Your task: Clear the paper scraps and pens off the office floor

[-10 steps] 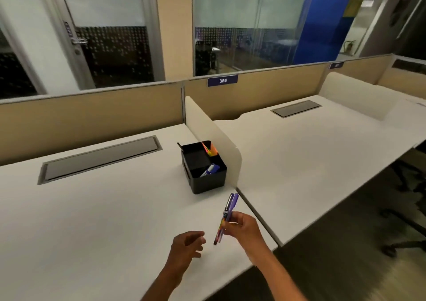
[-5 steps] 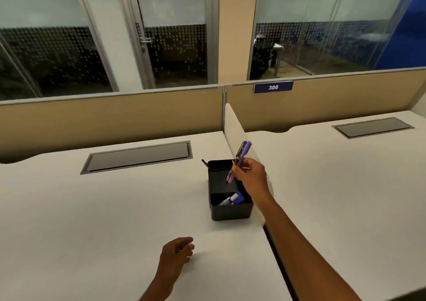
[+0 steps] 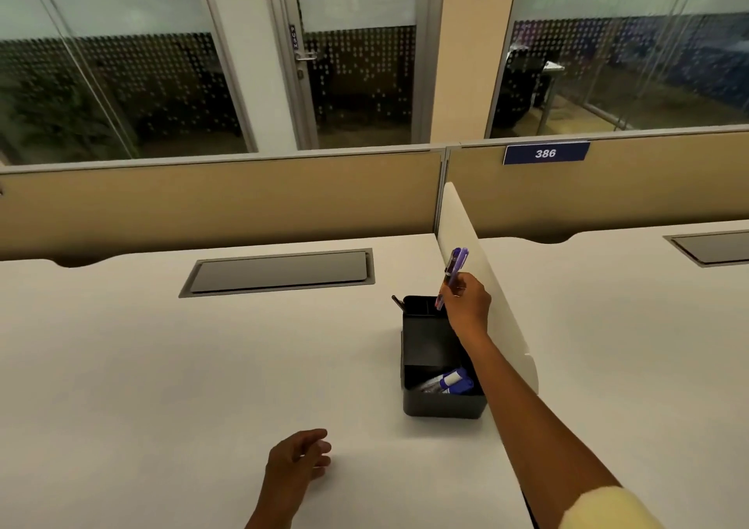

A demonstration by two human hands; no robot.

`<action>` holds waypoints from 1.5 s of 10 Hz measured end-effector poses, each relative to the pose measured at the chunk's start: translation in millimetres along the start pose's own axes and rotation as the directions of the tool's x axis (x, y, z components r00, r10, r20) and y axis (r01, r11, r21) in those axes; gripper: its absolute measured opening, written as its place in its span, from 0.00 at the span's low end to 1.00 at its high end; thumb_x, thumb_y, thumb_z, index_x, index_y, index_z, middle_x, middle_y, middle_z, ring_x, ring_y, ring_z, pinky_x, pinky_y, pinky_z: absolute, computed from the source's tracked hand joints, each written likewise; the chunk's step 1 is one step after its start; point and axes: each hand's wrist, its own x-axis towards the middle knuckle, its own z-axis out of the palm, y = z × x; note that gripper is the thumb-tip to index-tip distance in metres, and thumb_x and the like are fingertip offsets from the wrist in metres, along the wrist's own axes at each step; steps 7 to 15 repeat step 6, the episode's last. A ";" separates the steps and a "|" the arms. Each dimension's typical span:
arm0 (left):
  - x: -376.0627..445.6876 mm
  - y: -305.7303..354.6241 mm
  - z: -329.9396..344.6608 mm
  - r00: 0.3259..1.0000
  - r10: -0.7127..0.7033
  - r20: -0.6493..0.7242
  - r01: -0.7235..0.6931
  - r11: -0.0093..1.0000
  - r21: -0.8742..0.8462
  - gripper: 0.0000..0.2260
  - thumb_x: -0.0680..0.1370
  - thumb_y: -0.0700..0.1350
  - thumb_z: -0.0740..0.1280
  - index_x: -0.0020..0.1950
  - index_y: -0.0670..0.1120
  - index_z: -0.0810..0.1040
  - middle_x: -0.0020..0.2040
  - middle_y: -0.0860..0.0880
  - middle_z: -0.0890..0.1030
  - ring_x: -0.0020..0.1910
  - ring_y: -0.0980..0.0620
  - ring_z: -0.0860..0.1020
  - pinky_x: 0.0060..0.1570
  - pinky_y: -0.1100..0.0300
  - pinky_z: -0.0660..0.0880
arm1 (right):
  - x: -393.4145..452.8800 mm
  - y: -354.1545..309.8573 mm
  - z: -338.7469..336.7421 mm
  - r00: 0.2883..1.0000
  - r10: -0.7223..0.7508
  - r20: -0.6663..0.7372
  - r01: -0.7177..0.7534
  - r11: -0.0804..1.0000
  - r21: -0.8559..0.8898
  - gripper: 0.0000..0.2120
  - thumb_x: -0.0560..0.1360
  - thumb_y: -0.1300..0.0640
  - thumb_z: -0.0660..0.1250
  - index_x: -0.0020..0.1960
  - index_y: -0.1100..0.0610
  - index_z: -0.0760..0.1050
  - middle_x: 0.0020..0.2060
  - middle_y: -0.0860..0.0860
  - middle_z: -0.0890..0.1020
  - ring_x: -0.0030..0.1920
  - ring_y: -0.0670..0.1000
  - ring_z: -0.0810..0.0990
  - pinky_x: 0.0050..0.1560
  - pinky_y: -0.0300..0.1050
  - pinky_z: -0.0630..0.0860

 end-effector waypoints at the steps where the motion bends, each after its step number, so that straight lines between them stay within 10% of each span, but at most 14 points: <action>1: 5.0 1.5 -3.6 1.000 -0.006 -0.009 0.006 1.000 -0.006 0.07 0.76 0.31 0.67 0.47 0.40 0.82 0.43 0.36 0.84 0.38 0.40 0.81 0.42 0.51 0.78 | 2.6 7.9 7.2 0.999 0.000 0.033 0.001 0.999 -0.048 0.09 0.78 0.58 0.67 0.55 0.62 0.78 0.50 0.58 0.84 0.37 0.47 0.76 0.39 0.33 0.72; 6: 23.8 -0.8 -11.5 1.000 -0.011 0.016 0.011 1.000 0.000 0.08 0.77 0.32 0.65 0.49 0.40 0.82 0.43 0.37 0.84 0.38 0.41 0.82 0.41 0.54 0.80 | -10.7 5.1 0.3 0.995 0.097 0.002 -0.097 0.993 0.062 0.21 0.75 0.57 0.71 0.66 0.63 0.74 0.59 0.59 0.82 0.58 0.59 0.81 0.62 0.51 0.76; 15: 23.8 -0.8 -11.5 1.000 -0.011 0.016 0.011 1.000 0.000 0.08 0.77 0.32 0.65 0.49 0.40 0.82 0.43 0.37 0.84 0.38 0.41 0.82 0.41 0.54 0.80 | -10.7 5.1 0.3 0.995 0.097 0.002 -0.097 0.993 0.062 0.21 0.75 0.57 0.71 0.66 0.63 0.74 0.59 0.59 0.82 0.58 0.59 0.81 0.62 0.51 0.76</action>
